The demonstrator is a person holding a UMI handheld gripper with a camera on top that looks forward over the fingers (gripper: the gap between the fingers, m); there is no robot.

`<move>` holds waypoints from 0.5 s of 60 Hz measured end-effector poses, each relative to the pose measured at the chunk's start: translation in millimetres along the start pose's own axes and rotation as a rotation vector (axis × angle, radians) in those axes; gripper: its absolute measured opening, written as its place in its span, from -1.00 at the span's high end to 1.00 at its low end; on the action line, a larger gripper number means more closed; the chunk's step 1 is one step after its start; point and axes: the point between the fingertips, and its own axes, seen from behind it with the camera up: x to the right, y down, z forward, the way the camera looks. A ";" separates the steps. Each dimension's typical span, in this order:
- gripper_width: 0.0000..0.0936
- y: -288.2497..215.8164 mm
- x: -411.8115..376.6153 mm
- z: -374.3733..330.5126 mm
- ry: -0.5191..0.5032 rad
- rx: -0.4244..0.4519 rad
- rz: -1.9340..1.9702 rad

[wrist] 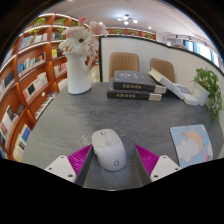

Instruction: Arrange mouse

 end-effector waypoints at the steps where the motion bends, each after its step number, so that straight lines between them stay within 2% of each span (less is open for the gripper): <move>1: -0.71 -1.8 1.6 2.6 0.006 -0.001 0.003; 11: -0.69 -16.9 18.7 20.3 0.065 -0.004 0.053; 17: -0.60 -18.0 21.4 25.0 0.066 -0.010 0.094; 25: -0.18 -20.3 23.4 26.2 0.071 -0.008 0.106; 30: -0.13 -18.4 23.2 26.0 0.061 -0.024 0.102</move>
